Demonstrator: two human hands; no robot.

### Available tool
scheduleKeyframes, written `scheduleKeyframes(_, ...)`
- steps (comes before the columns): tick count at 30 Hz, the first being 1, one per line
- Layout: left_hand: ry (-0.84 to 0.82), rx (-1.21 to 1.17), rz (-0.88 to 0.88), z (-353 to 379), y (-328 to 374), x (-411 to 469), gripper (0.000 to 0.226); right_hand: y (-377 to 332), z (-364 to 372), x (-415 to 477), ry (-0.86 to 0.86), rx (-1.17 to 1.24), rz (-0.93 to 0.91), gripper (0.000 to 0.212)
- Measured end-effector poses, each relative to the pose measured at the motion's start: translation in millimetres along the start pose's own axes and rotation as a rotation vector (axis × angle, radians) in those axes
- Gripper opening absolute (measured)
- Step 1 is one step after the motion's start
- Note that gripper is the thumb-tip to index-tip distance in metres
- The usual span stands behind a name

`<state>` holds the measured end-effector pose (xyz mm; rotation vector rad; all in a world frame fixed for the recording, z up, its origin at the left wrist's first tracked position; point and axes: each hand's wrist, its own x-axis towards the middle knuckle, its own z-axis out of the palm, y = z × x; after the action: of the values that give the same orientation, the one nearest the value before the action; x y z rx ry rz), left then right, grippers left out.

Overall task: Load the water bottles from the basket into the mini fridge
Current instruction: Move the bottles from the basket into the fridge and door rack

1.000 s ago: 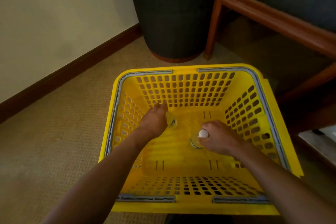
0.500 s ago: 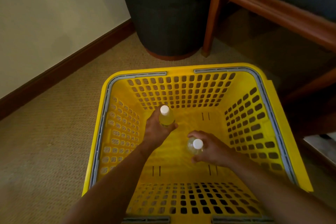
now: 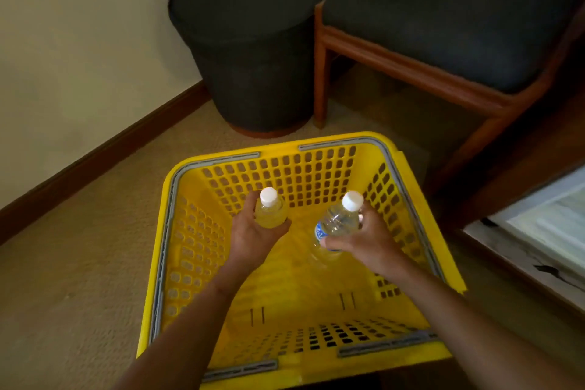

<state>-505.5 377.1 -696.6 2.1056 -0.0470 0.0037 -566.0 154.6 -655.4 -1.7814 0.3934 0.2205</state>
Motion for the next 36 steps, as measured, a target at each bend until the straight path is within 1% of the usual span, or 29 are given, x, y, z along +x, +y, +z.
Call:
scheduleKeyframes(2, -0.012, -0.054, 0.095, -7.5, 34.5, -9.1, 0.057, -24.4, -22.1, -28.5, 0.077, 0.098, -0.064, 0.061)
scheduleKeyframes(5, -0.029, -0.102, 0.251, -9.7, 92.0, -25.5, 0.062, -57.2, -54.8, -74.7, 0.148, 0.262, -0.211, 0.046)
scheduleKeyframes(8, -0.103, -0.133, 0.376, -0.1, 158.0, -44.6, 0.069, -76.2, -94.2, -122.6, 0.255, 0.386, -0.336, 0.044)
scheduleKeyframes(10, -0.187, -0.132, 0.437, 12.6, 196.5, -55.0, 0.073, -76.7, -124.8, -148.1, 0.341, 0.386, -0.373, 0.043)
scheduleKeyframes(13, -0.300, -0.035, 0.543, 40.2, 244.1, -69.6, 0.070, -65.0, -174.8, -182.4, 0.431, 0.315, -0.343, 0.049)
scheduleKeyframes(16, -0.435, 0.068, 0.631, 76.6, 283.0, -84.0, 0.065, -41.0, -224.0, -214.3, 0.489, 0.178, -0.205, 0.064)
scheduleKeyframes(17, -0.480, 0.095, 0.653, 91.3, 293.7, -88.4, 0.063, -28.9, -239.7, -223.0, 0.504, 0.099, -0.152, 0.067)
scheduleKeyframes(20, -0.558, 0.207, 0.767, 140.3, 319.6, -97.5, 0.063, 8.6, -282.0, -240.9, 0.522, -0.269, 0.003, 0.069)
scheduleKeyframes(22, -0.600, 0.337, 0.840, 172.8, 332.6, -99.7, 0.068, 27.6, -303.1, -248.6, 0.486, -0.478, 0.100, 0.067)
scheduleKeyframes(25, -0.664, 0.581, 0.946, 227.7, 349.5, -101.5, 0.074, 59.3, -335.5, -251.9, 0.463, -0.707, 0.187, 0.064)
scheduleKeyframes(27, -0.711, 0.681, 1.000, 266.5, 356.9, -102.3, 0.077, 83.8, -357.6, -244.3, 0.461, -0.841, 0.215, 0.068)
scheduleKeyframes(30, -0.801, 0.785, 1.053, 320.2, 359.8, -101.8, 0.078, 118.2, -383.8, -227.3, 0.462, -1.003, 0.270, 0.072)
scheduleKeyframes(33, -0.861, 0.879, 1.051, 368.9, 355.8, -97.0, 0.078, 142.6, -402.3, -212.4, 0.483, -1.128, 0.318, 0.072)
scheduleKeyframes(36, -0.888, 0.960, 1.056, 404.3, 345.9, -86.9, 0.076, 157.1, -412.5, -198.5, 0.493, -1.180, 0.344, 0.069)
